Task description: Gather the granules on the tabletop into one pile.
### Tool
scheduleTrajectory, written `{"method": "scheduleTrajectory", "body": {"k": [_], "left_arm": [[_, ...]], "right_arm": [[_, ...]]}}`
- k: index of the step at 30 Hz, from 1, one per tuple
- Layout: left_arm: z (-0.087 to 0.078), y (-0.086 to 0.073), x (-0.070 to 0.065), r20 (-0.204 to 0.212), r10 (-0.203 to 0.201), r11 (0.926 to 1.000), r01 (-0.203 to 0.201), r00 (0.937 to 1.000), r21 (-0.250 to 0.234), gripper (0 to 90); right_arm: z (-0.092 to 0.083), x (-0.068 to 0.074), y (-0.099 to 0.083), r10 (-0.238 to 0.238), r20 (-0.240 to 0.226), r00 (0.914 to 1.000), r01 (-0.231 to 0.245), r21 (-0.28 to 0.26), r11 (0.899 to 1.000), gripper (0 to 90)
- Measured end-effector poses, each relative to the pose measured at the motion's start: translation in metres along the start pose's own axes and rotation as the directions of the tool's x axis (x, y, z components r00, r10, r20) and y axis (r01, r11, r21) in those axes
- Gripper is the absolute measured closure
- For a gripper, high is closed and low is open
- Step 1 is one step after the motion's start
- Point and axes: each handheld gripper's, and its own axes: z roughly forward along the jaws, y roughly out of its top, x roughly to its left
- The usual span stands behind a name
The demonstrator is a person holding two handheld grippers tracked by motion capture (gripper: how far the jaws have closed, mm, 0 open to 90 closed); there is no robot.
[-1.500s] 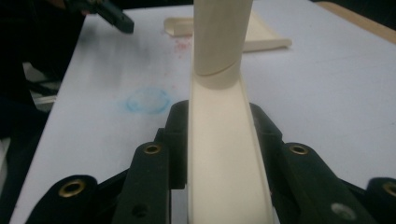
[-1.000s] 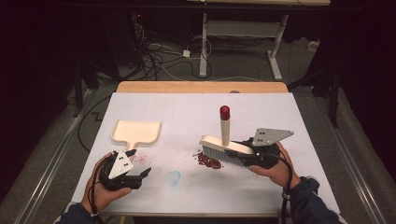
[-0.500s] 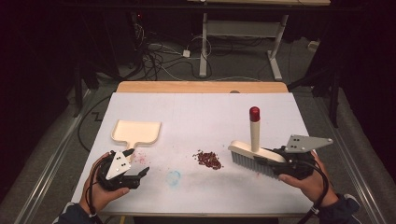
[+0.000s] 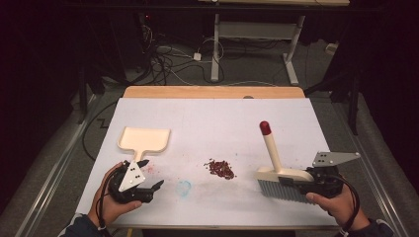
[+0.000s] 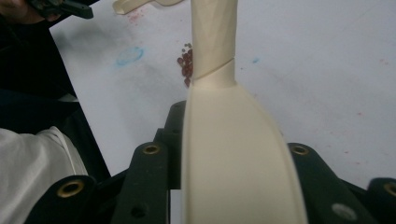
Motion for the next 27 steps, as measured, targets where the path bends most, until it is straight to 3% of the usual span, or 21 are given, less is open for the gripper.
{"method": "scheduleTrajectory", "body": {"k": [2, 7, 13, 15, 17, 18, 20, 24, 27], "left_arm": [[0.000, 0.000, 0.000, 0.001, -0.005, 1.0000, 0.005, 1.0000, -0.002, 21.0], [0.000, 0.000, 0.000, 0.002, -0.007, 1.0000, 0.007, 1.0000, 0.000, 21.1], [0.002, 0.001, 0.000, 0.001, -0.010, 0.9999, 0.010, 1.0000, 0.004, 21.0], [0.002, 0.000, 0.000, 0.001, -0.008, 0.9999, 0.008, 1.0000, 0.008, 21.1], [0.002, 0.000, 0.000, 0.002, -0.012, 0.9999, 0.012, 0.9999, 0.008, 21.1], [0.002, 0.000, 0.000, 0.001, -0.012, 0.9999, 0.012, 0.9999, 0.009, 21.1], [0.002, -0.001, 0.000, 0.003, -0.014, 0.9998, 0.014, 0.9999, 0.013, 21.1], [0.003, -0.001, 0.000, 0.003, -0.014, 0.9996, 0.014, 0.9999, 0.025, 21.1], [0.002, -0.001, 0.001, -0.003, -0.020, 0.9995, 0.020, 0.9998, 0.023, 21.1]], "right_arm": [[0.006, -0.009, -0.003, 0.044, -0.037, 0.9983, -0.045, -0.008, 0.999, 67.3], [0.017, -0.027, -0.005, 0.096, 0.025, 0.9950, -0.096, 0.013, 0.995, 66.8], [0.027, -0.051, -0.002, 0.112, 0.083, 0.9903, -0.116, 0.057, 0.992, 60.0], [0.029, -0.062, -0.003, 0.120, 0.084, 0.9892, -0.125, 0.056, 0.991, 56.9], [0.029, -0.071, -0.006, 0.159, 0.058, 0.9856, -0.161, 0.037, 0.986, 55.5], [0.028, -0.074, -0.008, 0.156, 0.070, 0.9852, -0.159, 0.034, 0.987, 54.6], [0.026, -0.076, -0.011, 0.150, 0.152, 0.9769, -0.160, 0.051, 0.986, 46.8], [0.023, -0.080, -0.017, 0.153, 0.211, 0.9655, -0.175, 0.090, 0.980, 35.2], [0.019, -0.070, -0.018, 0.124, 0.238, 0.9632, -0.151, 0.095, 0.984, 31.4]]}}
